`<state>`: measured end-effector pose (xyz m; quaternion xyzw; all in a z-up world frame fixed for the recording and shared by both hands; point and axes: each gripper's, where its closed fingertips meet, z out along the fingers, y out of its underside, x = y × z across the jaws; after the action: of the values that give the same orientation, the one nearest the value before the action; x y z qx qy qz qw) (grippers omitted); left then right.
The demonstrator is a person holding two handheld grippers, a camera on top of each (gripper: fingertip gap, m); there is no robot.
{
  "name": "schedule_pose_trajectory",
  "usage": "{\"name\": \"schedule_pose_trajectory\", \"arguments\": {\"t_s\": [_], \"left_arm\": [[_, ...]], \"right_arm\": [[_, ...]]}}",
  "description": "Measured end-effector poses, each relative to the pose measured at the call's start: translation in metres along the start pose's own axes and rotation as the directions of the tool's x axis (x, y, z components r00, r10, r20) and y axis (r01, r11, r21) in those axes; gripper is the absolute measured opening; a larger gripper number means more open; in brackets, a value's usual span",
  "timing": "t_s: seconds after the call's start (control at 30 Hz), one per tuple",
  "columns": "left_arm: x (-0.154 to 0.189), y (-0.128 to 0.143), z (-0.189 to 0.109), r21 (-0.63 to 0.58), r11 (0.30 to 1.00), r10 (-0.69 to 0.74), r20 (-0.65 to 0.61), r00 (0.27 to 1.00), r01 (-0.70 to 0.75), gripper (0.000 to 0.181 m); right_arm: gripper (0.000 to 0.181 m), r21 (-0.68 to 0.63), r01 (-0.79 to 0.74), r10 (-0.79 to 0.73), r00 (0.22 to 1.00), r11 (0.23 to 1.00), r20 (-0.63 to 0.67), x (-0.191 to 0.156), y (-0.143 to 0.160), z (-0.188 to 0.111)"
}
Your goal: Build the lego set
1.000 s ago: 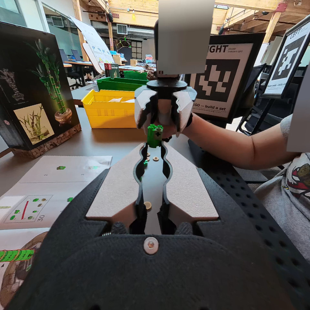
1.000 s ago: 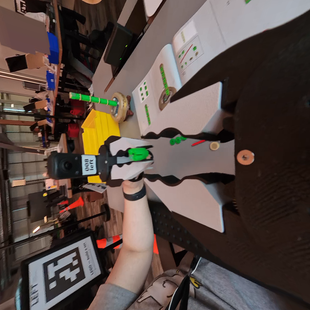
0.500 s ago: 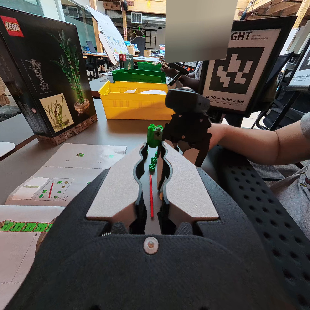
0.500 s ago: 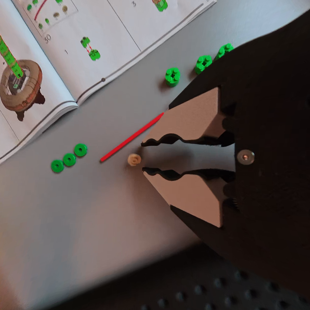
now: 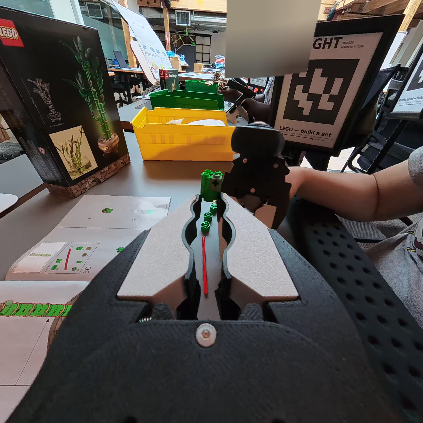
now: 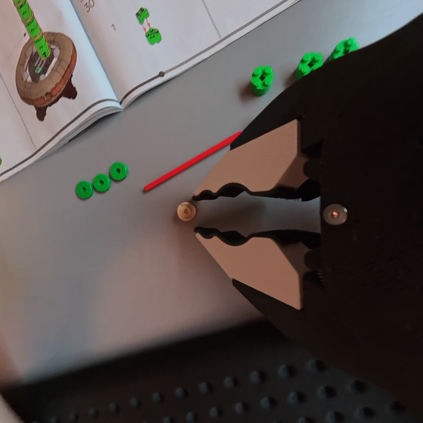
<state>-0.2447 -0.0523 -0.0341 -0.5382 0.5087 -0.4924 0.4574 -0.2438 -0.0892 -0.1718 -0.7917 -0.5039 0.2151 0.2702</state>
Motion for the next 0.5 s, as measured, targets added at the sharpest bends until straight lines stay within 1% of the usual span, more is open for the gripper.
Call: {"name": "schedule_pose_trajectory", "arguments": {"t_s": [0.13,0.17,0.2,0.23,0.33,0.4,0.43,0.47,0.5], "left_arm": [[0.001,0.001,0.001,-0.008,1.000,0.001,-0.005,1.000,-0.001,0.014],[0.001,0.002,0.001,-0.011,1.000,0.001,-0.007,1.000,-0.001,0.014],[0.002,0.002,0.002,-0.014,1.000,0.002,-0.008,1.000,-0.002,0.013],[0.002,0.002,0.002,-0.016,1.000,0.004,-0.008,1.000,-0.004,0.013],[0.002,0.004,0.002,-0.025,1.000,0.009,-0.007,1.000,-0.009,0.013],[0.001,0.004,0.001,-0.031,0.999,0.014,0.002,1.000,-0.014,0.014],[-0.001,0.004,0.000,-0.034,0.999,0.015,0.010,1.000,-0.015,0.014],[-0.003,0.005,-0.001,-0.034,0.999,0.014,0.020,1.000,-0.014,0.014],[-0.005,0.005,-0.002,-0.035,0.999,0.011,0.028,1.000,-0.010,0.014]], "right_arm": [[0.023,0.013,-0.003,0.003,1.000,1.000,0.000,-0.001,-0.003,0.003],[0.021,0.016,-0.006,0.006,1.000,1.000,0.001,-0.001,-0.004,0.004],[0.015,0.016,-0.003,0.003,1.000,1.000,0.003,-0.002,-0.004,0.004],[0.014,0.013,0.004,-0.004,1.000,1.000,0.003,-0.002,-0.004,0.004],[0.014,0.009,0.058,-0.057,0.997,0.998,-0.056,0.003,-0.004,0.000],[0.015,0.018,0.179,-0.175,0.974,0.984,-0.142,0.007,-0.009,-0.008],[0.015,-0.002,0.257,-0.252,0.943,0.966,-0.217,0.013,-0.010,-0.014],[0.015,-0.047,0.342,-0.339,0.890,0.939,-0.305,0.022,-0.011,-0.023],[0.015,-0.119,0.438,-0.450,0.816,0.891,-0.363,0.028,-0.009,-0.030]]}}
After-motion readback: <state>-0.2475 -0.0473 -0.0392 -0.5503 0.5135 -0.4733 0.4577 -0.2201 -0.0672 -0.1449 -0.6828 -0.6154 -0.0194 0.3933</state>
